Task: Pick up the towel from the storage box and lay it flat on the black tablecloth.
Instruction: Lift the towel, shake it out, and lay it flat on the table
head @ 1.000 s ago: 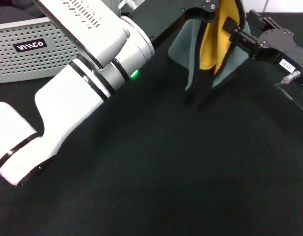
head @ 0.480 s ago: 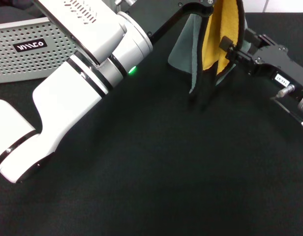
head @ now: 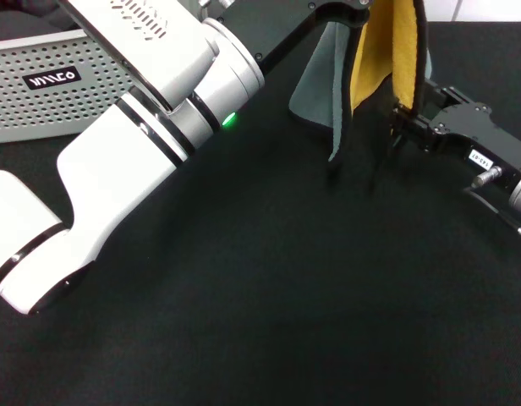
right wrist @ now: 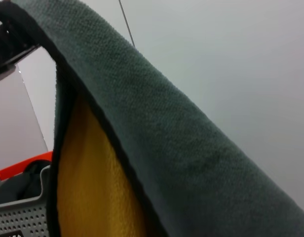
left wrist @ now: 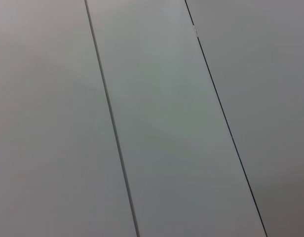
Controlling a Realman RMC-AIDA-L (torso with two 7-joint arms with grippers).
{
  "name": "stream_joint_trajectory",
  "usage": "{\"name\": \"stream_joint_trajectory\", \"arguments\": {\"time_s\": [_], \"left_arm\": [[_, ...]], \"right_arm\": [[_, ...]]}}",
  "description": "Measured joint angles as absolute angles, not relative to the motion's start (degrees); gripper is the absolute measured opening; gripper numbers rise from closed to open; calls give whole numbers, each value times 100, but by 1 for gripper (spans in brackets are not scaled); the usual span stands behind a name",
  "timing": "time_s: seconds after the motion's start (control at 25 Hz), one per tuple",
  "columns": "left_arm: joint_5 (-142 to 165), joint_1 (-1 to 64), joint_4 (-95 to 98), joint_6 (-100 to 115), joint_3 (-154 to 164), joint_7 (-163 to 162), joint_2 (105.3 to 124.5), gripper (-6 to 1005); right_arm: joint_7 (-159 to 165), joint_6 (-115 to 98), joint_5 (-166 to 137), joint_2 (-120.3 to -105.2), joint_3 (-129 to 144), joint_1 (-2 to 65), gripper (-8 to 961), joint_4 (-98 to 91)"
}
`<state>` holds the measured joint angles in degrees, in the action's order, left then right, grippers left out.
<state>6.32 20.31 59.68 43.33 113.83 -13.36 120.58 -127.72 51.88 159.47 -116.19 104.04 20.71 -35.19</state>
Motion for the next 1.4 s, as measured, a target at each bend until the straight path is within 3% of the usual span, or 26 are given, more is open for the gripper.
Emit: {"name": "stream_joint_trajectory", "arguments": {"time_s": [1.28,1.4], "left_arm": [[633,2030,5991,4342,11372,-1336,12058,20],[630,2021,5997,4342,11311,-1336,12058,20]], "right_arm": [[-12661,4854,15943,-11619,10925,1874,709,-3683],[-12662,4870,15943,-11618,10926,1810,656,-3764]]}}
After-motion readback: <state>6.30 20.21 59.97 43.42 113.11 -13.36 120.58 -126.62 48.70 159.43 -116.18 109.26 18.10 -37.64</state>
